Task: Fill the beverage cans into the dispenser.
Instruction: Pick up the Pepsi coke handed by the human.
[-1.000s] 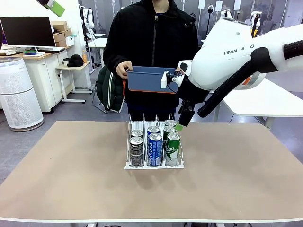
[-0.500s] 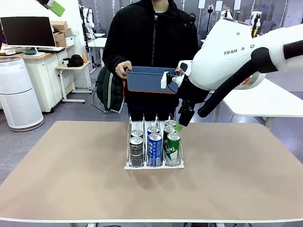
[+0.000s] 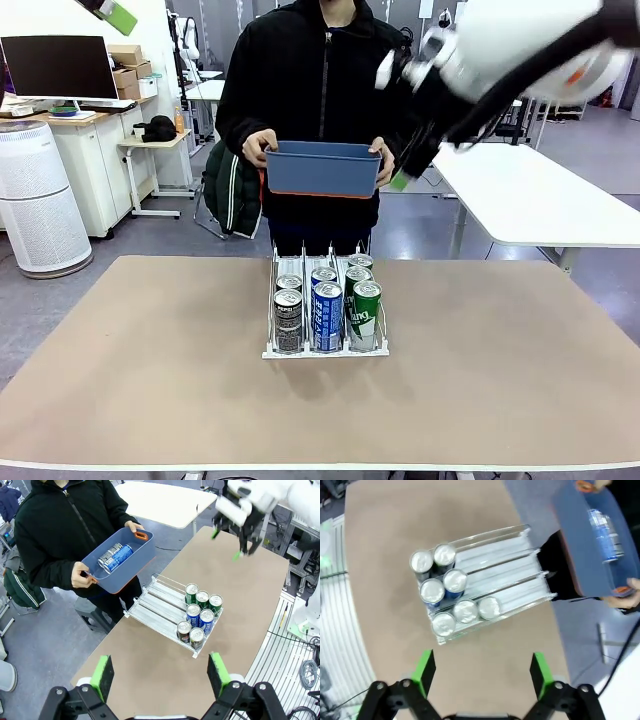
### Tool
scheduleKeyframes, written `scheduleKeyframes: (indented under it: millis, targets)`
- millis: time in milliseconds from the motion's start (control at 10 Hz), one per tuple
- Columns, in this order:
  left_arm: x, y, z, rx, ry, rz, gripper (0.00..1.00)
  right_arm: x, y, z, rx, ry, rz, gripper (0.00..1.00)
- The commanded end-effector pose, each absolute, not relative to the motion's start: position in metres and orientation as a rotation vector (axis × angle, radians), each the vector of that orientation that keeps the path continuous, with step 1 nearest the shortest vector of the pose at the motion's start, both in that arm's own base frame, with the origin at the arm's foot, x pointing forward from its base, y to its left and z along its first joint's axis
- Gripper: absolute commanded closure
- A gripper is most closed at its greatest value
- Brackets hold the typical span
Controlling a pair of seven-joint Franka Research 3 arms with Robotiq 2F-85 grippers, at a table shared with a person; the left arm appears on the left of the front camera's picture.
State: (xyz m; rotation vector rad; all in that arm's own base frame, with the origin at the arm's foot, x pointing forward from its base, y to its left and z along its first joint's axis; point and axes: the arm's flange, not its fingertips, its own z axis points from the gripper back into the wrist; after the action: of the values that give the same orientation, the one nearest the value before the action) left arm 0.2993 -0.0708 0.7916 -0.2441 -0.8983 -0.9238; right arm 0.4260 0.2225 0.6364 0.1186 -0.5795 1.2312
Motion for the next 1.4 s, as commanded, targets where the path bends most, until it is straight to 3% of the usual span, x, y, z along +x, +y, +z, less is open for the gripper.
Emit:
scheduleKeyframes:
  millis: [0,200,600,900,1300]
  targets:
    - [0.3,-0.07,0.79,-0.24,-0.901,-0.918,0.0,0.433,0.198,0.684,0.162,-0.626,1.178,0.0]
    - [0.3,-0.07,0.79,-0.24,-0.901,-0.918,0.0,0.447,0.163,0.74,0.188,-0.65,1.15,0.0]
    - [0.3,-0.07,0.79,-0.24,-0.901,-0.918,0.0,0.439,0.124,0.8,0.206,-0.75,1.065,0.0]
    - [0.3,-0.07,0.79,-0.24,-0.901,-0.918,0.0,0.44,0.096,0.822,0.308,-0.828,1.0,0.0]
    - [0.3,-0.07,0.79,-0.24,-0.901,-0.918,0.0,0.449,0.092,0.823,0.288,-0.833,0.92,0.0]
